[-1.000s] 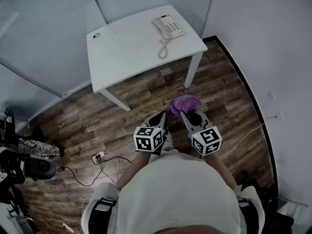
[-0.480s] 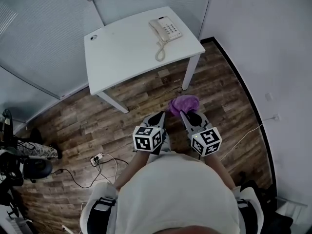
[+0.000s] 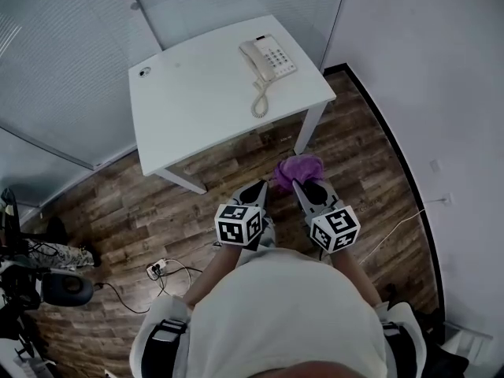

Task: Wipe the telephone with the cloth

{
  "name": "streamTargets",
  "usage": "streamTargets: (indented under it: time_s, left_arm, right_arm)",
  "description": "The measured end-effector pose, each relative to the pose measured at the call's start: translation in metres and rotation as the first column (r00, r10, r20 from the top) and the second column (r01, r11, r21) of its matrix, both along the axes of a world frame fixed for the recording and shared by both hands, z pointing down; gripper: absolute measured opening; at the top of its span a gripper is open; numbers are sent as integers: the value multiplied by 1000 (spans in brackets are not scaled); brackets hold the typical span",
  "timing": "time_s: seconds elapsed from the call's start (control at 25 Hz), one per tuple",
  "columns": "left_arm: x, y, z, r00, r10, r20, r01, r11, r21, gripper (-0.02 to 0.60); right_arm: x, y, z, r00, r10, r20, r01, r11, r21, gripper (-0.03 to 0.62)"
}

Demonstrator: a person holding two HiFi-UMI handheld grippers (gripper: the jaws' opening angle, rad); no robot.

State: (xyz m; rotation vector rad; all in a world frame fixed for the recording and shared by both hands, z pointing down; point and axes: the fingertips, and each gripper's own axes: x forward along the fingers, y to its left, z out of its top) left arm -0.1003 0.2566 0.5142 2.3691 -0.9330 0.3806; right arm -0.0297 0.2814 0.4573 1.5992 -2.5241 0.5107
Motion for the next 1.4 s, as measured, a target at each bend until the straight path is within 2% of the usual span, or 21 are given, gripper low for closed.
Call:
streamTargets:
  time_s: [0.36, 0.84, 1.12, 1.4]
  left_arm:
    - [2, -86, -18, 1000, 21, -4, -21, 1000, 0, 21]
    - [-11, -197, -33, 999, 41, -17, -41, 999, 32, 20]
    - [-18, -245, -31, 999, 46, -14, -45, 999, 30, 21]
    - [-20, -268, -26, 999, 42, -10, -42, 999, 16, 21]
  right_arm:
    - [6, -81, -18, 1000, 24, 19, -24, 1000, -5, 46]
    - [-10, -190, -31, 999, 42, 4, -42, 999, 26, 46]
    - [-13, -236, -31, 998, 68, -9, -68, 997, 25, 46]
    - [-6, -263, -30, 996, 89, -4, -89, 996, 25, 46]
